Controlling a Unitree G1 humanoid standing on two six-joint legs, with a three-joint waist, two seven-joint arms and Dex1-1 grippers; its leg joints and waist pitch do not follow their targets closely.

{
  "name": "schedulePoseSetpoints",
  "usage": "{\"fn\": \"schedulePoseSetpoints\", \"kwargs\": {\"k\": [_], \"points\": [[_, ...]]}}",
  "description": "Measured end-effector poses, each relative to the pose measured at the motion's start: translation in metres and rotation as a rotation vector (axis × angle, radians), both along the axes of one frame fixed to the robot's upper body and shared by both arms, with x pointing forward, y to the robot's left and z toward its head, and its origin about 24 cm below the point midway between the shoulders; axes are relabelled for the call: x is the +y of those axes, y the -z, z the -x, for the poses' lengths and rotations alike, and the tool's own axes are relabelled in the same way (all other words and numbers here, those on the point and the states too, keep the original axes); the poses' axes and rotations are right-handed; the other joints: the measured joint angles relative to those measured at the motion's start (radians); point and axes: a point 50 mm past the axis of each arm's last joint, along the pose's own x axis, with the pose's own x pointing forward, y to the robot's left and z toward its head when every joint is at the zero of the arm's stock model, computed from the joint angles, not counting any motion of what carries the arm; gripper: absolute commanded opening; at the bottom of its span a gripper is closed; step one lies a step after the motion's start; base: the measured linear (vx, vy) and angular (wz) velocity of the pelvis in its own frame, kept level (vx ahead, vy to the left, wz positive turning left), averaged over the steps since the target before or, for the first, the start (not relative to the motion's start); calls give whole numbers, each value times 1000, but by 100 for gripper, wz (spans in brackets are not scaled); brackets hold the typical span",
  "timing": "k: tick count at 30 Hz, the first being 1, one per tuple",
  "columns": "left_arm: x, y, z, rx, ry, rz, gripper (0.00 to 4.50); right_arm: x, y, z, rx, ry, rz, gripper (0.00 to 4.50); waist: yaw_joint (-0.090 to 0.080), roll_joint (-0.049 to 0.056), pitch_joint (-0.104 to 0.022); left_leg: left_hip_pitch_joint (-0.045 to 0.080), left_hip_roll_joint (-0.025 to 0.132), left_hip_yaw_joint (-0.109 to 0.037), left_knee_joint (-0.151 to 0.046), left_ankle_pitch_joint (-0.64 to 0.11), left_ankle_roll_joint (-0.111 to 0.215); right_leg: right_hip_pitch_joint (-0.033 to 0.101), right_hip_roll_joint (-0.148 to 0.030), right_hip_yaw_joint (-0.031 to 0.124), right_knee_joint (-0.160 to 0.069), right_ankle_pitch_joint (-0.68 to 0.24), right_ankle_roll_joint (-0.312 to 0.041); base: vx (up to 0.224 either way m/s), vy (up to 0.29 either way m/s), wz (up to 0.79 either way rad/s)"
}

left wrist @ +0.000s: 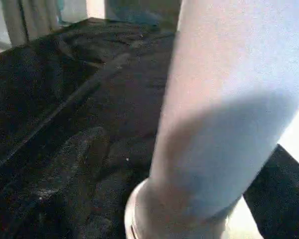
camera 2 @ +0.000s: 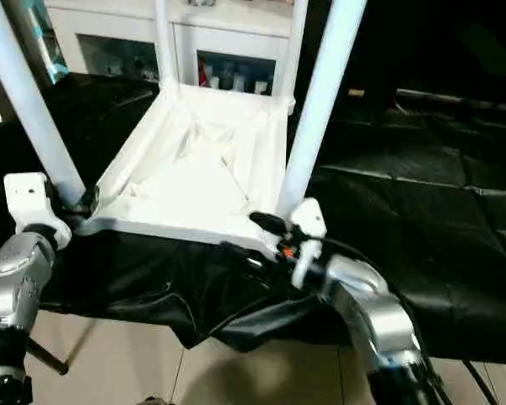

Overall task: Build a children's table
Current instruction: Flip table

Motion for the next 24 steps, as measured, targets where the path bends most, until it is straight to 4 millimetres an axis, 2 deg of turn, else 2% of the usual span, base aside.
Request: {"fn": "schedulePoseSetpoints", "kwargs": {"k": [1,5,7,11,12,14,16,21,24], "points": [[-1,1,0,1,-2,12,396,0,1,0,2,-2,2,450,3,0,0,0,0,0,0,0,0,0,0,0,0,1,0,0,0,0],[-6,5,0,9,-24,75,382,1,2,0,9,-4,7,450,10,1,1,1,1,1,-1,1,-2,-1,0,0,0,3,-1,0,0,0],[-7,6,1,10,-30,100,349,1,3,1,10,-2,9,450,14,1,1,1,1,1,-2,1,-2,-2,0,0,0,3,-1,0,0,0],[-12,8,0,4,-24,138,338,2,5,2,18,5,3,450,18,4,3,1,2,1,-2,1,-2,-2,1,0,0,3,-1,0,0,0],[-14,8,0,0,-28,161,312,2,6,2,20,9,3,450,18,4,3,1,2,1,-3,1,-2,-2,1,0,-1,3,-1,0,0,0],[-17,9,-1,-8,-37,216,306,1,6,2,22,19,5,450,19,4,3,0,1,1,-3,1,-2,-2,1,0,-1,3,-1,0,0,0],[-20,9,-2,-15,-56,258,282,1,6,2,22,28,5,450,20,6,4,0,1,2,-3,1,-2,-2,0,0,-2,3,-1,0,0,0],[-35,7,-3,-18,-83,360,271,1,8,2,27,61,9,450,25,18,11,-1,1,3,-3,1,-2,-3,0,1,-2,3,-1,0,0,0],[-54,3,-3,-33,-84,482,270,2,12,3,42,92,2,450,38,20,12,-9,2,5,-3,2,-2,-12,-1,1,0,3,-1,0,0,0]]}}
